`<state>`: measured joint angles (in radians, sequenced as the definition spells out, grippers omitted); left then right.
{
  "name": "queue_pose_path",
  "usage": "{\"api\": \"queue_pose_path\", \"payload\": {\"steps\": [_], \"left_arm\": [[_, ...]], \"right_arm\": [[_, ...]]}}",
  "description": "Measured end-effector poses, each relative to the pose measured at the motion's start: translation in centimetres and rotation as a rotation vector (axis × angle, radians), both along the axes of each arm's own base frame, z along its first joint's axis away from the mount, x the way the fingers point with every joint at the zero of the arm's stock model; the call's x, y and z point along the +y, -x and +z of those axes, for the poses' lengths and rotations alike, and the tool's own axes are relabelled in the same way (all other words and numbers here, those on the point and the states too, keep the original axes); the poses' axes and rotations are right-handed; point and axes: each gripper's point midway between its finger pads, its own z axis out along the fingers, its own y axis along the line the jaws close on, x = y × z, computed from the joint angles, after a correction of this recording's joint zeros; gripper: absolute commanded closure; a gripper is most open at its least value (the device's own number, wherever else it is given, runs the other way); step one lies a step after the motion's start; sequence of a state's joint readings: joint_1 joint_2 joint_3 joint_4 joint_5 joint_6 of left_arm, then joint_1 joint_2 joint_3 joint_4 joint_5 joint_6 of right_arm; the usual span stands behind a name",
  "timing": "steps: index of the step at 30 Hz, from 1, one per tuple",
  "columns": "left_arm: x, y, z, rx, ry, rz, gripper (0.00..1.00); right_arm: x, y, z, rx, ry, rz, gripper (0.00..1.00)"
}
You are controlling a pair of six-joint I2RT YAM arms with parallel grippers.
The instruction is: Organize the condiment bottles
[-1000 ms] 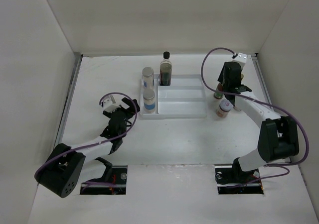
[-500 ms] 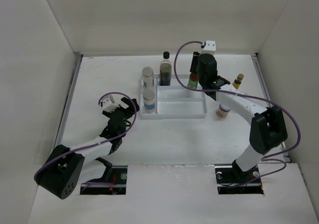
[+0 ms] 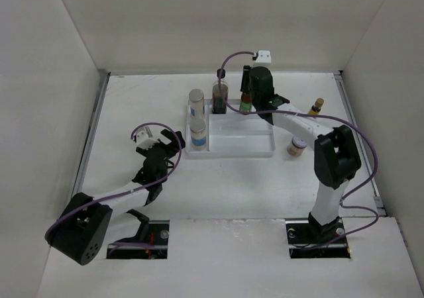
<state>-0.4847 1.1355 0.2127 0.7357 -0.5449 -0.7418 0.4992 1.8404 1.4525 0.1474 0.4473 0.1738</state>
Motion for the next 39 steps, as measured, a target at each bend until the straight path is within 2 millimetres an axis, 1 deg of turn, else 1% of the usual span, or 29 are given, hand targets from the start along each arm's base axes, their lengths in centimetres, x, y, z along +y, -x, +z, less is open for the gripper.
{"api": "queue_pose_path", "payload": {"steps": [1,4,14,19,22,25,26,27,28,31,32,35,39], "left_arm": [[0.0,0.0,0.0,0.000,0.000,0.000,0.00],[0.0,0.0,0.0,0.000,0.000,0.000,0.00],[0.0,0.0,-0.1,0.002,-0.001,0.000,0.00],[0.0,0.0,-0.1,0.004,-0.002,-0.001,0.00],[0.0,0.0,-0.1,0.004,-0.002,-0.001,0.00],[0.0,0.0,-0.1,0.004,-0.002,-0.001,0.00],[0.0,0.0,-0.2,0.004,-0.001,-0.001,0.00],[0.0,0.0,-0.2,0.004,-0.001,-0.001,0.00],[-0.1,0.0,-0.2,0.005,-0.001,-0.003,0.00],[-0.1,0.0,-0.2,0.005,0.000,-0.004,0.00],[-0.1,0.0,-0.2,0.005,0.001,-0.004,0.00],[-0.1,0.0,-0.2,0.005,0.002,-0.005,0.00],[-0.1,0.0,-0.1,0.005,0.005,-0.006,0.00]], "right_arm": [[0.1,-0.2,-0.4,0.003,0.000,-0.001,0.70],[0.4,-0.7,-0.4,-0.015,-0.017,-0.001,0.70],[0.9,-1.3,-0.3,-0.038,-0.058,-0.005,0.70],[1.4,-2.1,-0.5,-0.040,-0.063,-0.003,0.70],[1.9,-2.1,-1.3,-0.027,-0.060,0.002,0.70],[2.6,-2.1,-2.9,-0.003,-0.060,0.008,0.69],[2.9,-2.2,-3.2,0.001,-0.063,0.011,0.67],[3.2,-2.3,-3.2,-0.008,-0.067,0.014,0.64],[3.4,-2.2,-3.2,-0.008,-0.071,0.016,0.59],[4.0,-2.0,-3.1,-0.012,-0.087,0.024,0.39],[4.2,-2.0,-3.0,-0.018,-0.095,0.025,0.35],[4.5,-1.9,-2.6,-0.035,-0.110,0.030,0.31],[3.8,-1.1,-2.2,-0.039,-0.108,0.016,0.27]]}}
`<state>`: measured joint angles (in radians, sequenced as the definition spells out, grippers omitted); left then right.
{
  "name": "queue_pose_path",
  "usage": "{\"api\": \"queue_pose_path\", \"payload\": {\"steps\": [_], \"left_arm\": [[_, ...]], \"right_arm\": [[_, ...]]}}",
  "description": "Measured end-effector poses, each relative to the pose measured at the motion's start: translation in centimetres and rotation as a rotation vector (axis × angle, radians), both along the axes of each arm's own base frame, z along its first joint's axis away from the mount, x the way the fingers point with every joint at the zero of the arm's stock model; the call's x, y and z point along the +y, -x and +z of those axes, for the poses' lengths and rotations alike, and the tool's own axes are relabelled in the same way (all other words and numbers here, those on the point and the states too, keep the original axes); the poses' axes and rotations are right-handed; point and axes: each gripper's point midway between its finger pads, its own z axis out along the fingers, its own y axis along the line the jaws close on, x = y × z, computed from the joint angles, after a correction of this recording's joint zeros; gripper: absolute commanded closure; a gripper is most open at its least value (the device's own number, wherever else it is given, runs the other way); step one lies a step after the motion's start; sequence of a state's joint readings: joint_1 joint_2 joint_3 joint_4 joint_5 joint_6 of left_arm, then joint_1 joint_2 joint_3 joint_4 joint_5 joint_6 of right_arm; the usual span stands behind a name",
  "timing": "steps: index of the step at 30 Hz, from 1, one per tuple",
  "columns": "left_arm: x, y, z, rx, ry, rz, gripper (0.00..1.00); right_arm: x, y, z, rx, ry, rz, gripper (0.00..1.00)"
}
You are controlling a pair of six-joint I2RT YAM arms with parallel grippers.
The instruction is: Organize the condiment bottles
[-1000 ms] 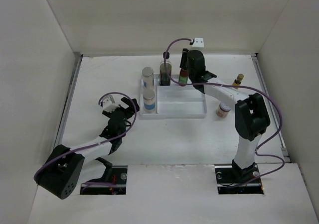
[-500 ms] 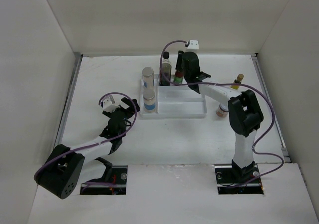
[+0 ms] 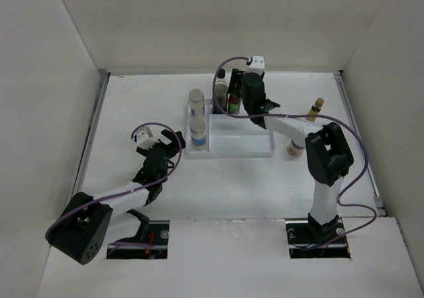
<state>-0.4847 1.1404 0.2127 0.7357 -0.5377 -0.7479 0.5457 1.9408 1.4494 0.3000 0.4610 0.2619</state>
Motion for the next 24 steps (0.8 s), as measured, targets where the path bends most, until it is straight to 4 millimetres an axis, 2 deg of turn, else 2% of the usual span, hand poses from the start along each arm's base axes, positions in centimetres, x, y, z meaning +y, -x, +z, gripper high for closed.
{"api": "queue_pose_path", "payload": {"steps": [4,6,9,12,14,16,18,24], "left_arm": [[0.0,0.0,0.0,0.000,0.000,0.000,0.00],[0.0,0.0,0.0,0.000,0.001,-0.001,0.00],[0.0,0.0,0.0,0.000,0.001,-0.001,0.00],[0.0,0.0,0.0,0.000,0.001,-0.001,0.00],[0.0,0.0,0.0,0.000,0.001,-0.001,0.00],[0.0,0.0,0.0,0.001,0.001,-0.001,0.00],[-0.1,0.0,-0.2,0.007,-0.002,-0.002,0.00],[-0.2,0.0,-0.4,0.013,0.000,-0.011,0.00]], "right_arm": [[-2.1,1.8,1.4,-0.011,-0.003,-0.030,0.24],[-4.4,3.2,2.3,-0.019,-0.010,-0.061,0.23],[-10.7,4.3,4.1,-0.046,-0.035,-0.172,0.20],[-19.0,4.9,5.2,-0.073,-0.052,-0.353,0.15],[-23.9,5.5,5.2,-0.076,-0.057,-0.472,0.13],[-27.0,6.0,4.5,-0.059,-0.052,-0.548,0.13],[-28.3,6.3,3.2,-0.020,-0.036,-0.581,0.13],[-29.9,6.3,-1.3,0.092,0.000,-0.618,0.17]]}}
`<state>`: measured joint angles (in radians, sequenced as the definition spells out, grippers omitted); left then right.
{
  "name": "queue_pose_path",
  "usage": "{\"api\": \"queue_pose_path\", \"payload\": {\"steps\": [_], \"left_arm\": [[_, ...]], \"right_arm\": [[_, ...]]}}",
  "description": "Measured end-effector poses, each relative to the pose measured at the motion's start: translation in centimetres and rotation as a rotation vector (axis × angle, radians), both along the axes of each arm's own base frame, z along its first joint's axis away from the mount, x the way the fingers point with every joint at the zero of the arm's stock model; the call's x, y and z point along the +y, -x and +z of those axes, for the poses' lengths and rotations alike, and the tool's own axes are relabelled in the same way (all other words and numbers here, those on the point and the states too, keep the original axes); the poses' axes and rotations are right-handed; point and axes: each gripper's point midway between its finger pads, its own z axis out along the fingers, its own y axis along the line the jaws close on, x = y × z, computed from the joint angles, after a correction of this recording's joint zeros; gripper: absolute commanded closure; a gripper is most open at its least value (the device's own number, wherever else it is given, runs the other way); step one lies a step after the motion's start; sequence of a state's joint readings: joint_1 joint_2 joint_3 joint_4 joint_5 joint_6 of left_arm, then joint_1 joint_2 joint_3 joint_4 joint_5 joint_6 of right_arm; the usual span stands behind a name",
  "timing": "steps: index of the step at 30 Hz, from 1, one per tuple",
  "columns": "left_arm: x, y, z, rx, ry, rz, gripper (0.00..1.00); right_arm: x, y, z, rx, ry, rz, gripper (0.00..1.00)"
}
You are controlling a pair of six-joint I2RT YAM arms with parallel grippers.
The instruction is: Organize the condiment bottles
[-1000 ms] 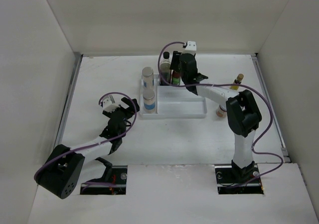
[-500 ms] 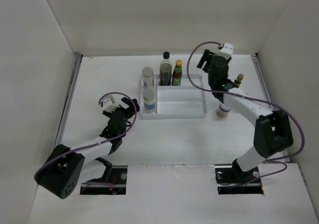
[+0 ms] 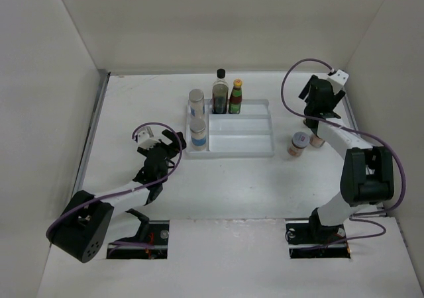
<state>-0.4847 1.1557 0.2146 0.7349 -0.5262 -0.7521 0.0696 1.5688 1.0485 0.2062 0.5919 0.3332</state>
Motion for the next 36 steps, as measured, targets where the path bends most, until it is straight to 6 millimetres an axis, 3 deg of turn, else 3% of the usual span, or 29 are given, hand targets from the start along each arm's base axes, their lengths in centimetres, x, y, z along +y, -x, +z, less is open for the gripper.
{"api": "queue_pose_path", "payload": {"steps": [4,8,13,17,23,26,33,36], "left_arm": [[-0.1,0.0,0.0,0.000,0.001,-0.003,0.00],[-0.1,0.0,0.0,0.000,0.003,-0.004,0.00],[-0.1,0.0,0.0,0.000,0.005,-0.004,0.00],[-0.1,0.0,0.0,0.002,0.005,-0.006,0.00],[-0.1,-0.1,0.0,0.002,0.005,-0.004,0.00],[0.0,-0.1,0.0,0.001,0.006,-0.002,0.00],[0.0,-0.1,0.0,0.002,0.009,0.000,0.00],[-0.1,-0.1,-0.1,0.004,0.012,-0.003,0.00]], "right_arm": [[-1.3,0.1,-2.4,0.067,0.003,-0.028,0.21],[-2.1,0.3,-3.3,0.090,0.001,-0.043,0.27],[-2.0,0.1,-4.2,0.109,-0.012,-0.027,0.45],[-1.8,-0.1,-5.2,0.132,-0.019,-0.012,0.69],[-0.8,-0.2,-4.8,0.128,-0.009,0.014,0.73],[1.9,-0.5,-3.6,0.110,0.020,0.084,0.72],[12.2,-1.8,0.0,0.013,0.033,0.321,0.71],[15.2,-2.4,1.1,-0.038,0.022,0.382,0.70]]}}
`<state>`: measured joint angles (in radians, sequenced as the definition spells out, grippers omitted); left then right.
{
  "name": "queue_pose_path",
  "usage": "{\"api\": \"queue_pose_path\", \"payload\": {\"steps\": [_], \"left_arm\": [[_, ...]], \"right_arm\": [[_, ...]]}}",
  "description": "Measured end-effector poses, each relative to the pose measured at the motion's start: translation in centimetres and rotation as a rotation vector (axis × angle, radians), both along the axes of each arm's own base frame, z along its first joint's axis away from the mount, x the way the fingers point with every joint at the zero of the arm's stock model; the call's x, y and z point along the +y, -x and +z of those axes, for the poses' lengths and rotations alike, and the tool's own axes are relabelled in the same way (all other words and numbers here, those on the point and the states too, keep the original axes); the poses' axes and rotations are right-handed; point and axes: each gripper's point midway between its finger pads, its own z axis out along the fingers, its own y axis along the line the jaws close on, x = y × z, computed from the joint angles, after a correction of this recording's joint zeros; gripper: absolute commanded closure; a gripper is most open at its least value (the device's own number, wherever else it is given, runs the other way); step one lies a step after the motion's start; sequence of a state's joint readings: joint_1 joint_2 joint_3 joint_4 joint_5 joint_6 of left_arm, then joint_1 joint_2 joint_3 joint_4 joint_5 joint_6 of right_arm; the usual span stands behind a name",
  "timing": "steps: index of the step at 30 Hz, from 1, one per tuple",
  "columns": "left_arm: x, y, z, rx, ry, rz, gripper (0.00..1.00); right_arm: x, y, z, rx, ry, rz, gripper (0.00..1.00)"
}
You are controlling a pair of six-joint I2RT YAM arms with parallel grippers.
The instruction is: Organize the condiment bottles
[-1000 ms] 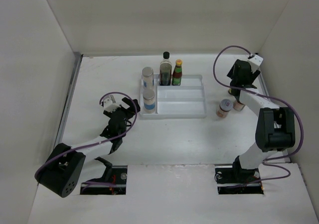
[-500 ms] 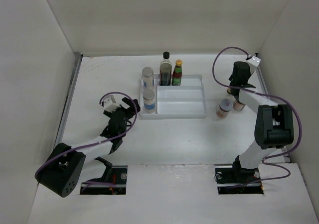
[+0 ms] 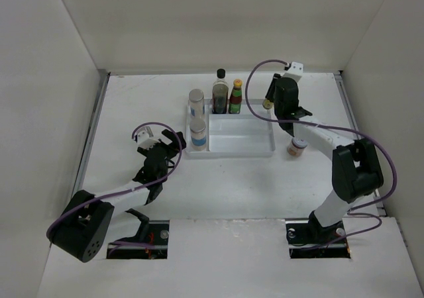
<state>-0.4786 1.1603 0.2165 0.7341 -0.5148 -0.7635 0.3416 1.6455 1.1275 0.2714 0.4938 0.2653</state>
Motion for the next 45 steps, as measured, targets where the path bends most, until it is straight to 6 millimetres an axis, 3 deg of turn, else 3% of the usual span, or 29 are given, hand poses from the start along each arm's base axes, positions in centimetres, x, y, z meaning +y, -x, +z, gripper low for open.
{"api": "queue_pose_path", "payload": {"steps": [8,17,20,22,23,30,35,40,43,45], "left_arm": [[-0.1,0.0,0.0,0.001,0.004,-0.003,0.00],[-0.1,0.0,-0.1,0.003,0.003,-0.004,0.00],[-0.1,0.0,-0.2,0.005,0.003,-0.004,0.00],[-0.1,0.0,-0.2,0.007,0.001,-0.005,0.00],[-0.1,0.0,-0.3,0.008,0.001,-0.006,0.00],[-0.2,0.0,-0.3,0.008,0.004,-0.008,0.00],[-0.2,0.0,-0.3,0.009,0.007,-0.009,0.00],[-0.2,0.0,-0.3,0.009,0.009,-0.009,0.00],[-0.2,0.0,-0.3,0.009,0.009,-0.009,0.00],[-0.3,0.0,-0.3,0.009,0.010,-0.012,0.00]], "right_arm": [[4.1,-2.9,0.0,-0.026,-0.014,0.064,0.70],[6.2,-3.2,-4.2,0.058,0.012,0.102,0.68],[6.5,-3.1,-4.6,0.071,0.016,0.110,0.59],[6.6,-3.1,-4.6,0.071,0.013,0.109,0.43],[6.6,-3.1,-4.5,0.065,0.004,0.108,0.39],[6.6,-2.9,-3.7,0.042,-0.010,0.107,0.34],[5.0,0.4,-0.6,-0.002,-0.037,0.090,0.24],[0.6,6.9,3.2,-0.090,-0.089,-0.008,0.17],[-2.3,10.4,3.2,-0.097,-0.099,-0.092,0.07],[-3.8,12.2,1.7,-0.059,-0.090,-0.143,0.04]]}}
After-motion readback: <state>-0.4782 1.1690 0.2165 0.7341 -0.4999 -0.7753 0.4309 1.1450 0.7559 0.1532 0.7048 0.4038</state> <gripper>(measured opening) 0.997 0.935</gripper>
